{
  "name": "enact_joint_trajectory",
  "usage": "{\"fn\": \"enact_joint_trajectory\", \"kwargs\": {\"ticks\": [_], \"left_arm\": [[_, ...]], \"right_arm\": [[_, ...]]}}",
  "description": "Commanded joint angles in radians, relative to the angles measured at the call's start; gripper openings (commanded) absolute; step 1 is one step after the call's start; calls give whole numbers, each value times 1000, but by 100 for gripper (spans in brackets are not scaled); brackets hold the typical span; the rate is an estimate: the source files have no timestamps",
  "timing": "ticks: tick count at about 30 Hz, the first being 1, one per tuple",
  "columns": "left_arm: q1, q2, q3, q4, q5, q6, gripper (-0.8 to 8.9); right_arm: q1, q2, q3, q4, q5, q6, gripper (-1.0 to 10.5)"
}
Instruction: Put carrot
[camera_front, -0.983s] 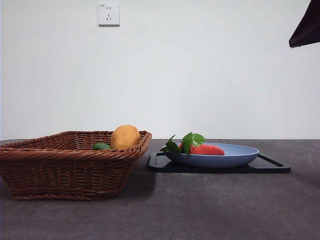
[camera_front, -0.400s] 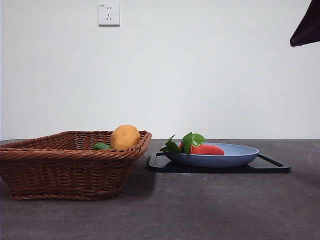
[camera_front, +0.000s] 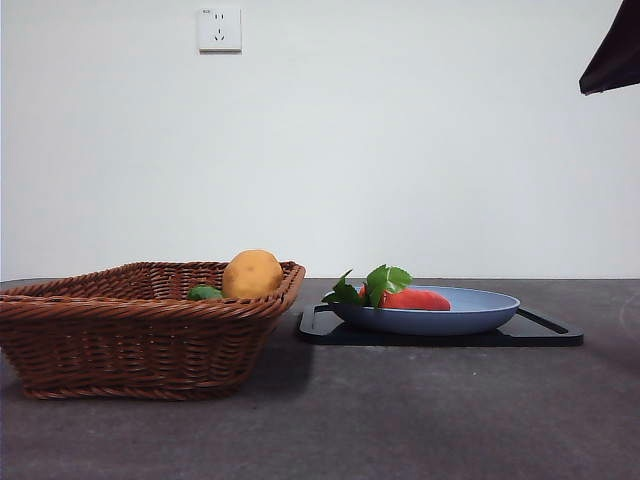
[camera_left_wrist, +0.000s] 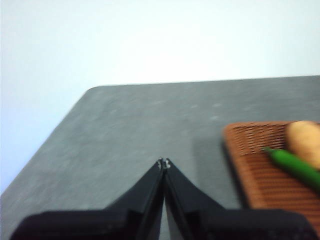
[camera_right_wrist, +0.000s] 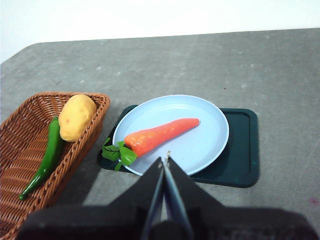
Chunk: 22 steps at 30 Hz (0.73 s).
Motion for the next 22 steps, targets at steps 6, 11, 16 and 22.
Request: {"fn": "enact_joint_trajectory", "kwargs": {"ticks": [6,11,16,22], "left_arm": [[118,-24,-158,172,82,19,8],[129,-24,-277,300,153,14,8],[130,-24,-346,308,181,11,8],[129,-24,-372,320,183,4,8]], "right_arm": [[7,2,9,9,3,13,3],[7,2,9,10,4,13,3],[7,2,9,10,3,13,3],[7,2,9,10,3,13,3]]}}
